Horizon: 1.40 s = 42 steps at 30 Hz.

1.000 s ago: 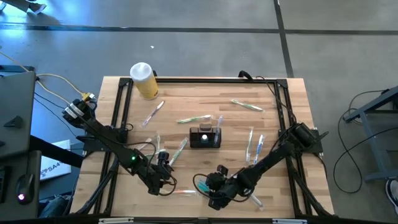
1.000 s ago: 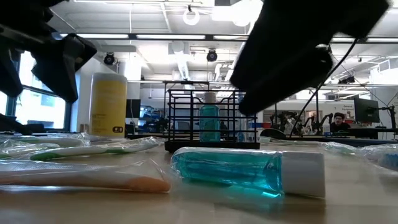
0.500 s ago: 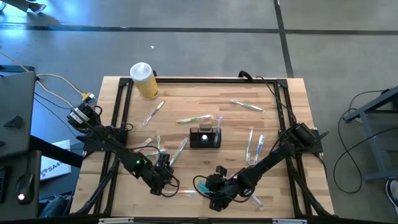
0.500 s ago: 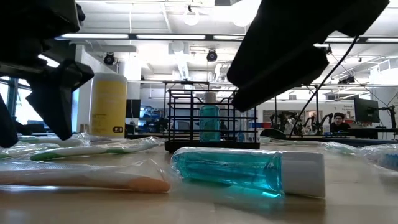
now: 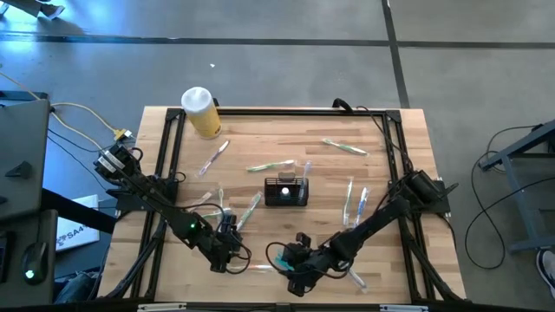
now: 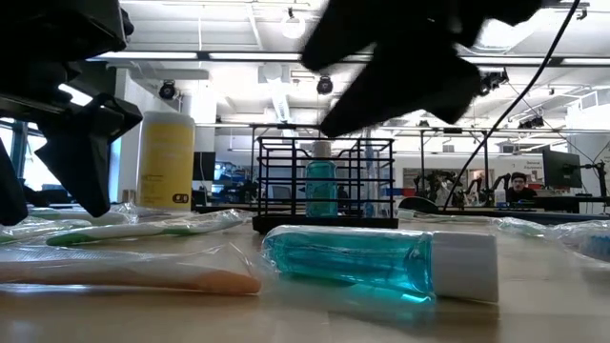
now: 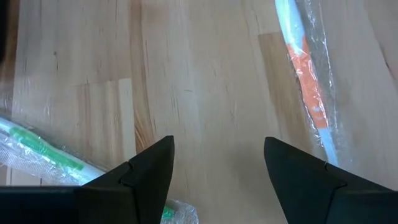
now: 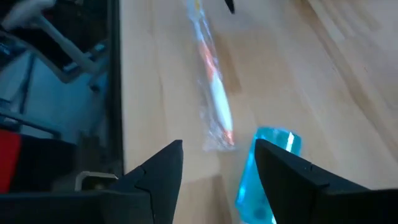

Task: Pick & Place toothbrushing station
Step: Put the mouthwash into the wire organizer

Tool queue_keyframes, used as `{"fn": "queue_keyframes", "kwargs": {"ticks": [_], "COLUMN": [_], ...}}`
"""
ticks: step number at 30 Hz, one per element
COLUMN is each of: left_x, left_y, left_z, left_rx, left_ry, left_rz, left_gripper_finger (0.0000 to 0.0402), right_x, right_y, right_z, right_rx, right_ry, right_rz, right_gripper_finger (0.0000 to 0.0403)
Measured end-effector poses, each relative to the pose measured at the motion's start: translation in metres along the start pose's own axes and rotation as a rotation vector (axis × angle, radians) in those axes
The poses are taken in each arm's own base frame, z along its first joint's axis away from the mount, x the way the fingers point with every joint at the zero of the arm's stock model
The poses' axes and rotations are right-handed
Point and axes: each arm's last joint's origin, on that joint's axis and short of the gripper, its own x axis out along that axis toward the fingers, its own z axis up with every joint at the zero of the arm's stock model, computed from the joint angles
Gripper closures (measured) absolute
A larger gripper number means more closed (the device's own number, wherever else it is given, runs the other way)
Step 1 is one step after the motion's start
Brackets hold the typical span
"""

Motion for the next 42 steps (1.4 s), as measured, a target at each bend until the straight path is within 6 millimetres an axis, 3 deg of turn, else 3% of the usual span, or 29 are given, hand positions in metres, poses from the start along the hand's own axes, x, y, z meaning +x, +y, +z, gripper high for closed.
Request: {"fn": "queue_keyframes", "kwargs": {"ticks": [18,26,31,36,42], "left_x": [0.000,0.000,0.000,0.000,0.000], "left_y": [0.000,0.000,0.000,0.000,-0.001], "left_z": [0.000,0.000,0.000,0.000,0.000], "left_rx": [-0.024,-0.023,-0.023,-0.023,-0.024], "left_ry": [0.003,0.004,0.004,0.004,0.000], "left_rz": [-0.007,-0.008,-0.008,-0.009,-0.010], "left_gripper_finger": [0.0161,0.0161,0.0161,0.0161,0.0161], "right_x": [0.004,0.004,0.005,0.003,0.021], "right_y": [-0.007,-0.018,-0.020,-0.014,-0.015], "right_z": [0.008,0.004,0.005,0.002,-0.016], "right_rx": [0.074,0.165,0.120,0.092,0.039], "right_ry": [0.046,0.073,0.061,0.043,0.059], "right_rz": [0.038,-0.081,-0.101,-0.085,-0.110], "right_gripper_finger": [0.0207,0.0122,0.0077,0.0065,0.0064]}}
